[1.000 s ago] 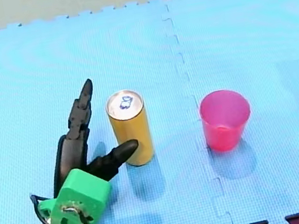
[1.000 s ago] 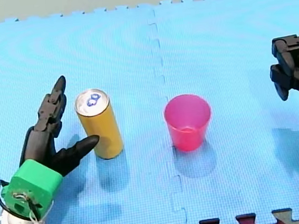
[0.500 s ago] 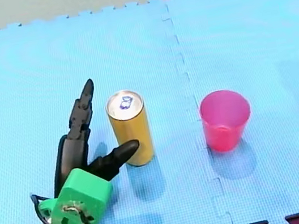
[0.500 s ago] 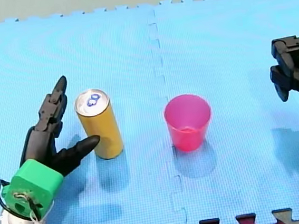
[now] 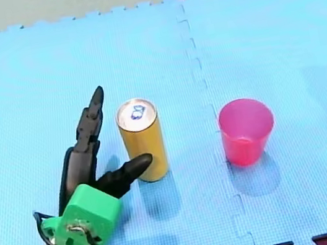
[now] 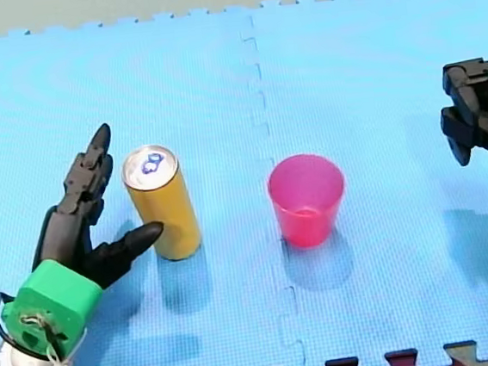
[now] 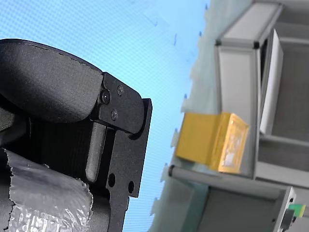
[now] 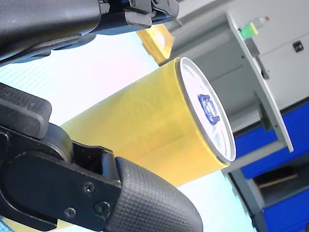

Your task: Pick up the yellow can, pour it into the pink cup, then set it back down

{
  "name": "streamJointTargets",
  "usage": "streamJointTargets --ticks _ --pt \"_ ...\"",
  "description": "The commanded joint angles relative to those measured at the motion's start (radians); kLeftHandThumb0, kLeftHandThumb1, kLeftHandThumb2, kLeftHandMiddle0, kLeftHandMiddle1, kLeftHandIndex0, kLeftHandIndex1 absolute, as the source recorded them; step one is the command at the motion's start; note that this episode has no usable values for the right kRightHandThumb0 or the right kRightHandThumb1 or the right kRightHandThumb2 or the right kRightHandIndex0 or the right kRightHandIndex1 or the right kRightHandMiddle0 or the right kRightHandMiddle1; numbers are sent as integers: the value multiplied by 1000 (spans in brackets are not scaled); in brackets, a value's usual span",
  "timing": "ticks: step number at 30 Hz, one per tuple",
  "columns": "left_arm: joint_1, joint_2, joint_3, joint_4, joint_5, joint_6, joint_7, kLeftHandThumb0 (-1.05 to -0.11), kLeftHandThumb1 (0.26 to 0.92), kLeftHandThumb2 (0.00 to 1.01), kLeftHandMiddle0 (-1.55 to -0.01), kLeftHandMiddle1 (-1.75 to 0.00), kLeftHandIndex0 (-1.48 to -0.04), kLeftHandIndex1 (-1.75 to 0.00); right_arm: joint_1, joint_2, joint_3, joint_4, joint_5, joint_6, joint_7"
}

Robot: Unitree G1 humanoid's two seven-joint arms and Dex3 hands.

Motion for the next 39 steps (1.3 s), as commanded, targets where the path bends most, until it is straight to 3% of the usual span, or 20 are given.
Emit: streamJointTargets --ticks 1,8,19,32,39 --pt "7 -10 12 -21 -33 28 -21 -1039 795 0 -235 -26 -148 -11 -3 -1 -2 0 4 -2 1" --pt "10 -36 34 -36 -116 81 -96 -956 721 0 -238 -13 -155 -5 -2 -4 -4 -3 5 -2 3" --pt "-27 -77 84 72 -208 27 -195 -878 678 0 -210 0 -164 -4 0 -8 -9 -3 8 1 9" --pt "-55 -91 94 147 -209 3 -249 -855 674 1 -199 0 -176 -4 3 -8 -9 -10 9 -1 11" --pt "-95 -97 94 194 -208 1 -290 -851 673 0 -194 0 -178 -2 8 -10 -11 -17 14 -2 17"
